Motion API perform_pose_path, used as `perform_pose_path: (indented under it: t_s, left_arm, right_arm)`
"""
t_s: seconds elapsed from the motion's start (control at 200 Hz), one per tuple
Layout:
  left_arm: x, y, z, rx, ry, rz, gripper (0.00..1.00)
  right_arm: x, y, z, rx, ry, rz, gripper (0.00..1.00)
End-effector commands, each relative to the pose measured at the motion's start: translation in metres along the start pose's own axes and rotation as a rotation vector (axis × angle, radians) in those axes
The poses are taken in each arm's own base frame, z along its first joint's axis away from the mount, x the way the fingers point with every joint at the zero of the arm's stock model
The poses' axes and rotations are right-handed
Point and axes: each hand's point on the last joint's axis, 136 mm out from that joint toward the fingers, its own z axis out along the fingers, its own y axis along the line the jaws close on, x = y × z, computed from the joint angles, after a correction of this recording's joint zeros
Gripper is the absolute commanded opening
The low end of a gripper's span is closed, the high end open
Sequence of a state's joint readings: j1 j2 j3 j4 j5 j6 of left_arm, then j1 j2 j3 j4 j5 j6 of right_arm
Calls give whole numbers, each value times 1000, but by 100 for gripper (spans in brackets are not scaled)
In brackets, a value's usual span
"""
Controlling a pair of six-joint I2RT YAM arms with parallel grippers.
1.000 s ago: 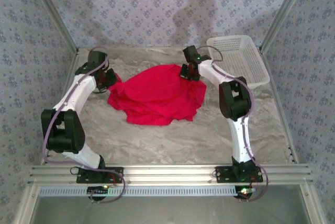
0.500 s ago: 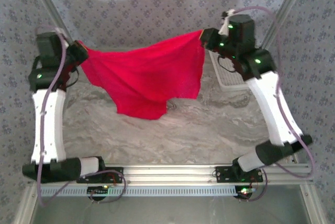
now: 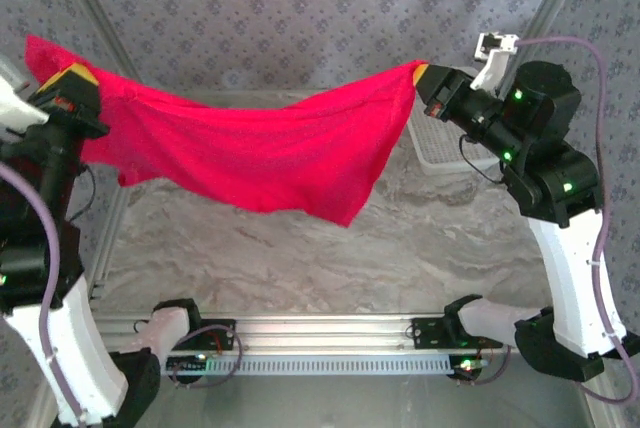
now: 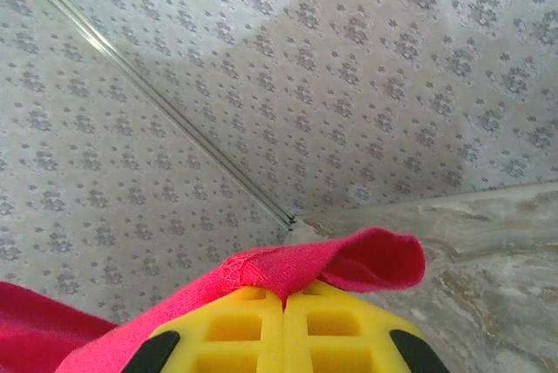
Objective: Fold the inside-out t-shirt
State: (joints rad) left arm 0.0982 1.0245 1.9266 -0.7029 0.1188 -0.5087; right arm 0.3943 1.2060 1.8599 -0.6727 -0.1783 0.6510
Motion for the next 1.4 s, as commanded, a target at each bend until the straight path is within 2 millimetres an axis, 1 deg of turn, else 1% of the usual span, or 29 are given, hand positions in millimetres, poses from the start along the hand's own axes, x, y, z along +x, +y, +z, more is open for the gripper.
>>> perform_pose_path:
  t_s: [0.0,0.085,0.16,0.205,0.235,0.255,0.275,0.305,0.32,0.375,0.425,0.505,0.57,0.61,0.615,0.63,0.645,0.685,0.735,0.785,0.909,1.009,1.044,1.129,1.174,1.229,1.289,1.329,1.394]
  left_arm:
    - [69,35,89,-27,215,-20,0]
    - [122,63,139,-75,343,-24,0]
    - [176,81,185,-110,474,-11,0]
    - [211,91,212,-136,556,8,0]
    - [232,97,230,-161,613,26,1]
    - [244,100,240,-176,648,39,7]
    - [257,103,249,-193,688,52,19]
    - [272,104,260,-218,734,78,47]
    - [279,106,265,-235,758,94,55]
    - [296,112,276,-315,810,166,68]
    - [303,121,277,-400,832,226,74]
    - [312,137,263,-515,880,252,76]
    - [321,149,244,-594,946,255,76]
    - [325,151,231,-623,983,263,76]
    - [329,153,230,-627,994,265,76]
    - [329,152,224,-629,1005,268,76]
    - [336,153,222,-631,1019,271,76]
    - [340,147,207,-603,1037,267,75]
    - [358,140,191,-530,1049,220,76]
    - [374,135,172,-456,1045,131,76]
    - [404,138,119,-390,1053,-33,76]
    - [432,146,73,-387,1114,-108,76]
    - [440,147,63,-372,1116,-125,75]
    - [462,163,30,-413,1167,-147,76]
    - [473,174,16,-452,1187,-151,76]
    - [486,188,3,-496,1209,-165,76]
    - [499,203,-4,-543,1231,-197,76]
    - [507,212,-4,-568,1241,-223,76]
    - [519,223,5,-597,1252,-262,75]
  right_arm:
    - [32,-54,61,123,110,43,0]
    - [58,-103,102,223,184,79,0]
    - [86,-152,131,328,258,114,0]
    - [92,-180,147,389,260,130,0]
    - [100,-198,155,437,275,147,8]
    - [105,-211,159,474,284,159,19]
    - [107,-222,163,510,281,165,32]
    - [117,-236,163,564,304,172,47]
    - [119,-239,164,578,304,170,54]
    - [132,-250,167,627,324,160,69]
    - [145,-252,172,632,347,149,73]
    - [170,-247,179,616,403,114,73]
    - [190,-240,184,598,453,88,73]
    - [205,-233,190,570,485,73,73]
    - [205,-232,192,563,484,71,73]
    - [211,-228,196,547,494,66,73]
    - [216,-226,199,536,505,61,73]
    - [232,-221,207,509,540,52,72]
    - [252,-218,218,483,589,52,71]
    - [269,-219,228,472,636,61,66]
    - [307,-232,248,441,755,77,54]
    - [325,-245,257,441,801,99,52]
    - [330,-250,258,450,814,104,52]
    - [345,-265,261,465,851,102,52]
    - [356,-277,254,501,894,115,52]
    - [366,-296,248,542,922,132,52]
    - [376,-315,238,591,947,146,51]
    - [381,-327,228,632,964,151,50]
    - [390,-340,208,684,995,146,49]
